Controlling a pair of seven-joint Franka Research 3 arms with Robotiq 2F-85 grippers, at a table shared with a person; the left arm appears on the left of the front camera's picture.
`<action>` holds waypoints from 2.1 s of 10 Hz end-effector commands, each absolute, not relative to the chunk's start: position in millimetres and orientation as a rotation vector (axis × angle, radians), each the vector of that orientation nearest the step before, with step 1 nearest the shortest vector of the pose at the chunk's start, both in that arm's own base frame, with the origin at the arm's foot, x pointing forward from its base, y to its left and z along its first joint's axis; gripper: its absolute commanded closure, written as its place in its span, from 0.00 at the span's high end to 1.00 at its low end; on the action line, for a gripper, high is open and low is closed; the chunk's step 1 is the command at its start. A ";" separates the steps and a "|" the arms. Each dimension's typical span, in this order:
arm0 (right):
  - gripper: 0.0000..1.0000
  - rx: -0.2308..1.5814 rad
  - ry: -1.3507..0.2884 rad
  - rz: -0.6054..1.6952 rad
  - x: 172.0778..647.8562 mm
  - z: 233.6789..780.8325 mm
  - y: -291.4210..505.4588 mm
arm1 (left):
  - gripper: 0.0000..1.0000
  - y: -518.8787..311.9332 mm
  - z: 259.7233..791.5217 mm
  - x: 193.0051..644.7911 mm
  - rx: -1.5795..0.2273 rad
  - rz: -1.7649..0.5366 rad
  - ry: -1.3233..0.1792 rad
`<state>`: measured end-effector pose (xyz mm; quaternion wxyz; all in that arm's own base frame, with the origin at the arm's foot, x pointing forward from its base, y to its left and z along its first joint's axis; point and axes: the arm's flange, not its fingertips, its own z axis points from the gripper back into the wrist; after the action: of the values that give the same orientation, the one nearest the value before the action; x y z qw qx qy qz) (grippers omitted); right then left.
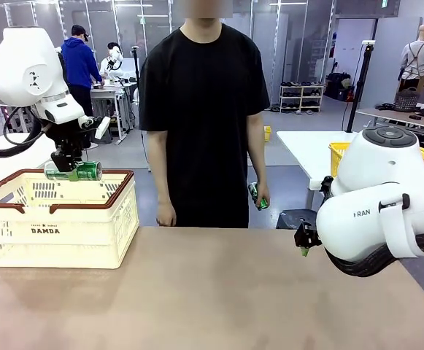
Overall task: Place the drinks into the Shopping basket.
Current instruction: Pick up one drink and place it into the Shopping basket.
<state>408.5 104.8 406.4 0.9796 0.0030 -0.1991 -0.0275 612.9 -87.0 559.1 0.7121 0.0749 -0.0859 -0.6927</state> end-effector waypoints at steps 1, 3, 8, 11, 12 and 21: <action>1.00 0.007 -0.403 -0.056 409.0 405.2 104.6 | 0.58 -86.0 557.4 613.7 0.164 -1.534 -0.188; 1.00 0.007 -0.403 -0.056 409.0 405.2 104.6 | 0.58 -79.7 537.1 626.7 0.149 -1.566 -0.185; 1.00 0.007 -0.403 -0.056 409.0 405.2 104.6 | 0.58 -60.6 485.5 657.6 0.117 -1.593 -0.162; 1.00 0.007 -0.403 -0.056 409.0 405.2 104.6 | 0.58 -55.2 446.1 673.8 0.055 -1.640 -0.183; 1.00 0.007 -0.403 -0.056 409.0 405.2 104.6 | 0.58 -53.8 435.9 677.1 0.041 -1.632 -0.178; 1.00 0.007 -0.403 -0.056 409.0 405.2 104.6 | 0.58 -51.8 366.2 684.8 -0.065 -1.644 -0.083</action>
<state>408.5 104.8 406.4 0.9796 0.0030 -0.1991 -0.0275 678.6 -56.1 363.2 0.6861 -0.0115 -0.0274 -0.7269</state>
